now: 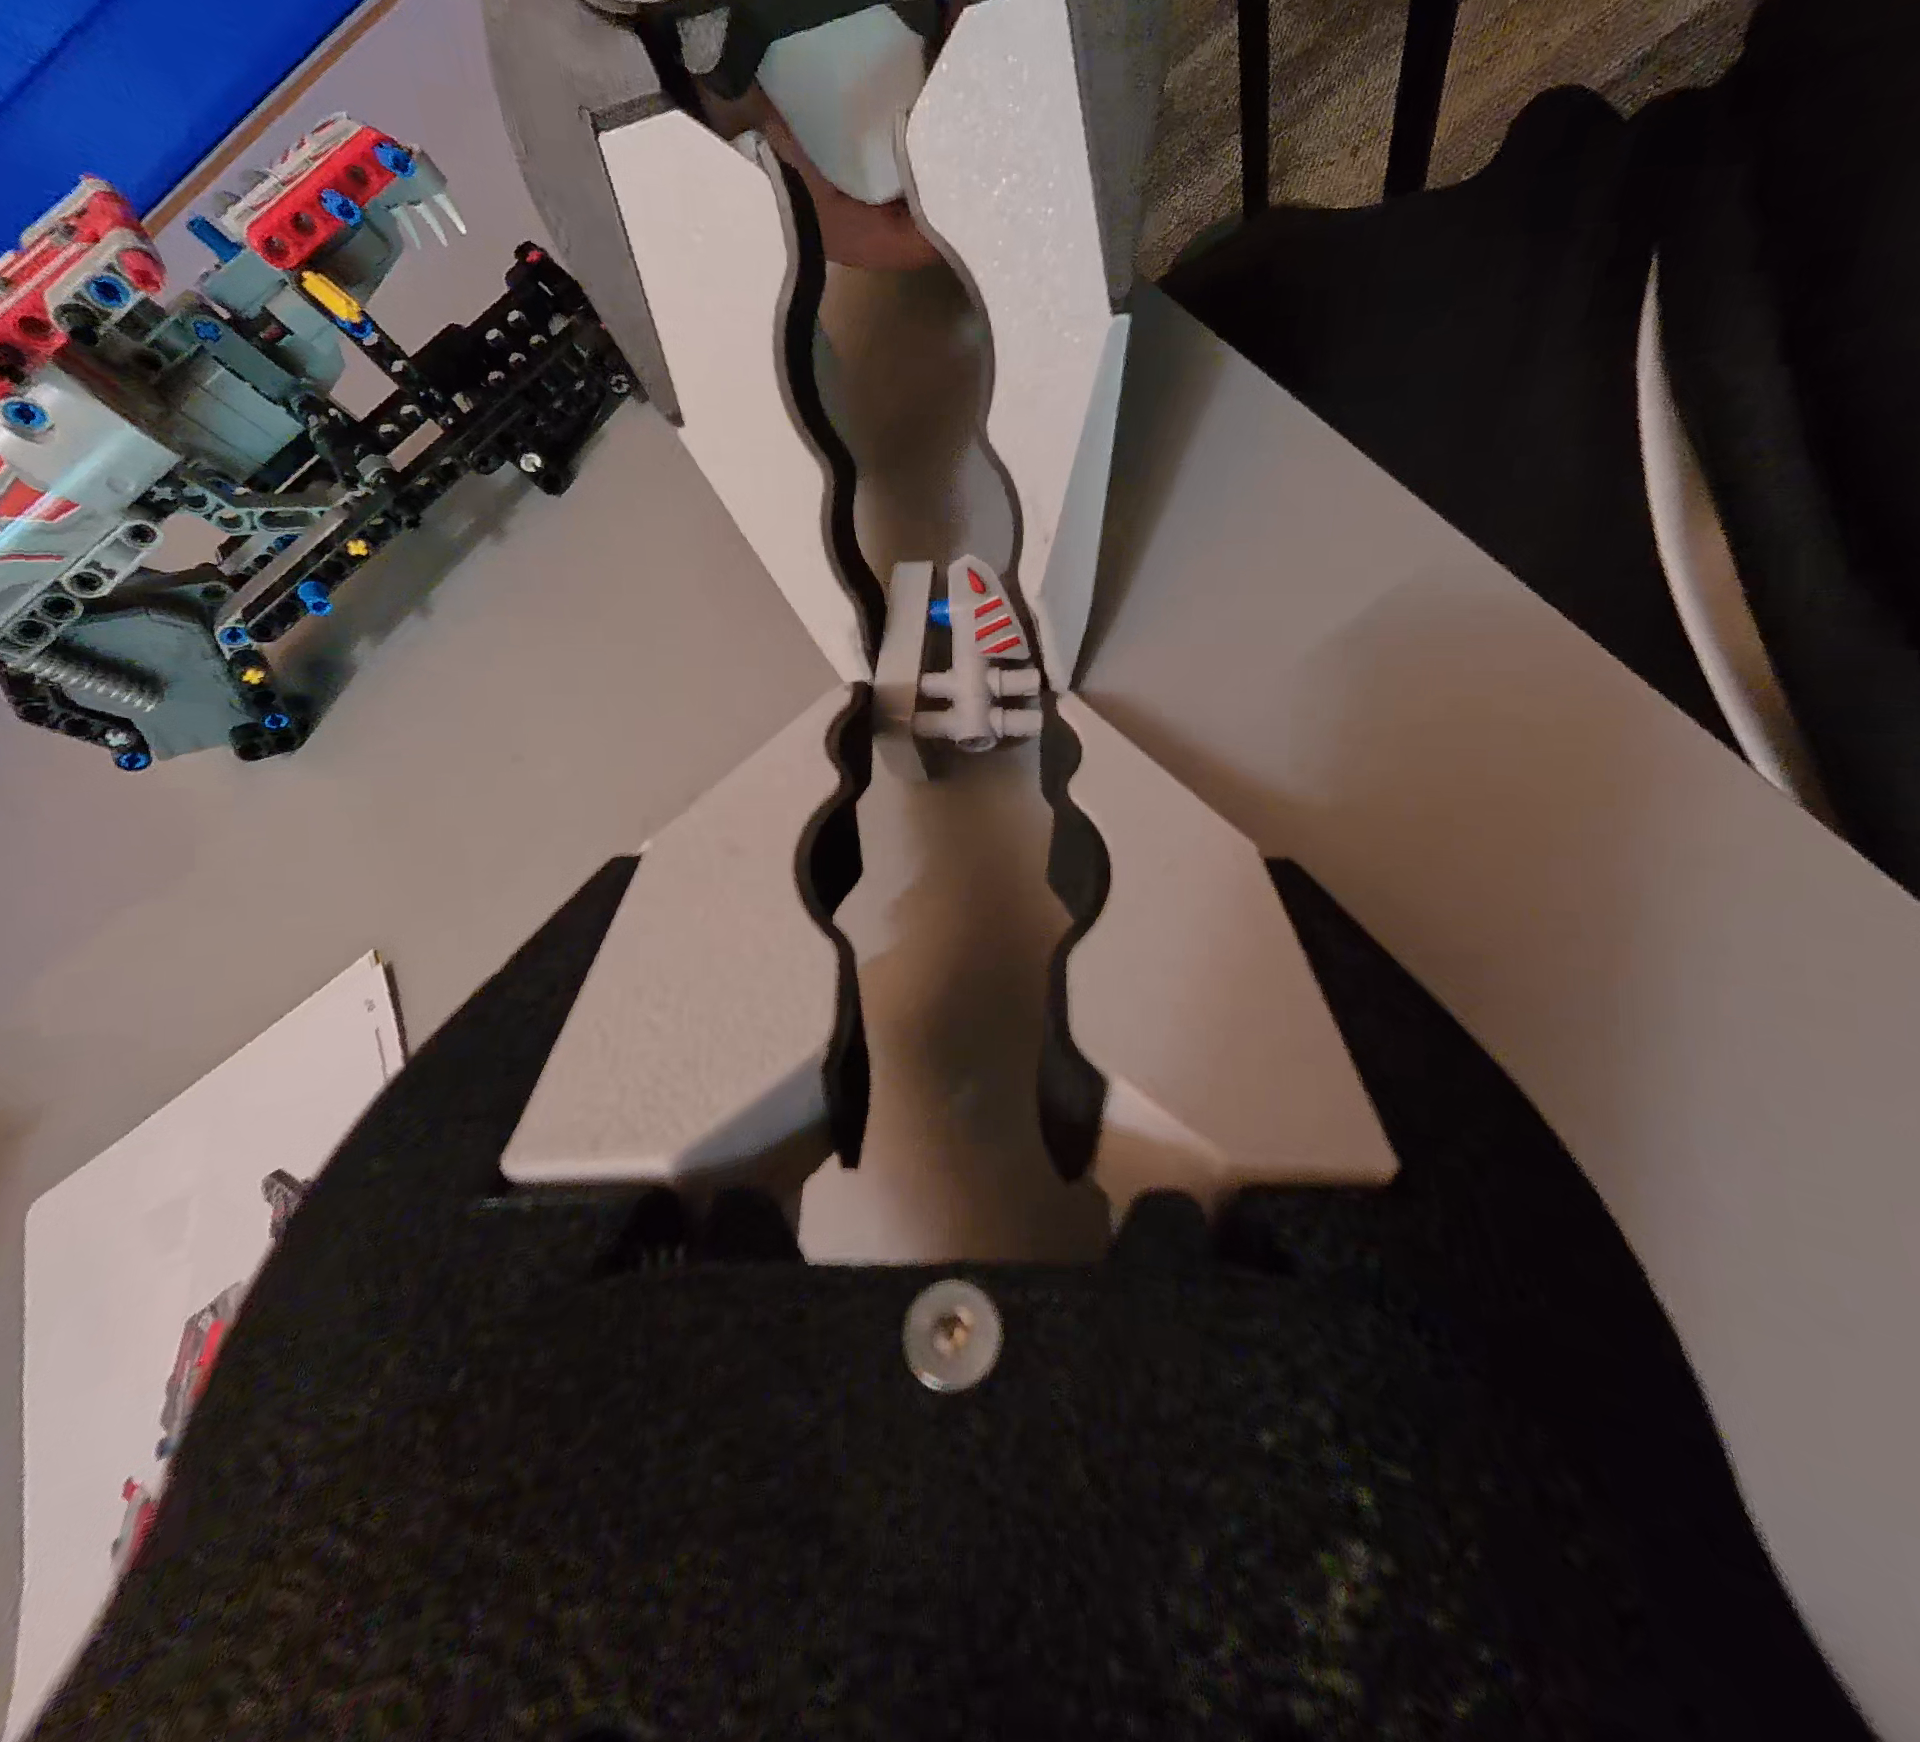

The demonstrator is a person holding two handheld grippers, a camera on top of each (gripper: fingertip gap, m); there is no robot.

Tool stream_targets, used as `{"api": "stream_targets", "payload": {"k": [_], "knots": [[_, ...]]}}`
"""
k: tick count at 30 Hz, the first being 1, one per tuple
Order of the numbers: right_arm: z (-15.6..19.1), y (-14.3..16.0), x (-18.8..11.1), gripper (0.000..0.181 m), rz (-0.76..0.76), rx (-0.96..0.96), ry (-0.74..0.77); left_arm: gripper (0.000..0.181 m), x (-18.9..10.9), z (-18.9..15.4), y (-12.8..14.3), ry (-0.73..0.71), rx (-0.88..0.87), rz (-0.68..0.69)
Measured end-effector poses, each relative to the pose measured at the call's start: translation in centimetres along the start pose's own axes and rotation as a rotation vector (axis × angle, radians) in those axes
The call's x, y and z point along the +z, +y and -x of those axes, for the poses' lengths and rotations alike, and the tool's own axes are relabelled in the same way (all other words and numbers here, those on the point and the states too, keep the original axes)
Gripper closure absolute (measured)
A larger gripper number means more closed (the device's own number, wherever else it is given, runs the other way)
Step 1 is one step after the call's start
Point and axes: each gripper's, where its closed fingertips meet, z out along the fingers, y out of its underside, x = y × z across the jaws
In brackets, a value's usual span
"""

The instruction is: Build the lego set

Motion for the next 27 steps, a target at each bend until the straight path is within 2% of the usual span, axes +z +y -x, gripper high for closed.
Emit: {"api": "stream_targets", "payload": {"k": [1, 11, 27], "knots": [[0.01, 0.0, 0.0, 0.154, -0.003, -0.008, -0.002, 0.152, 0.0, 0.02, -0.01, 0.002, -0.002, -0.004], [-0.32, -0.14, 0.0, 0.154, -0.028, -0.06, 0.03, 0.152, -0.02, 0.39, 0.39, -0.059, 0.122, 0.015], [-0.69, -0.42, 0.08, 0.154, -0.042, -0.147, 0.085, 0.152, -0.14, 0.5, 0.69, 0.011, -0.015, 0.014]]}}
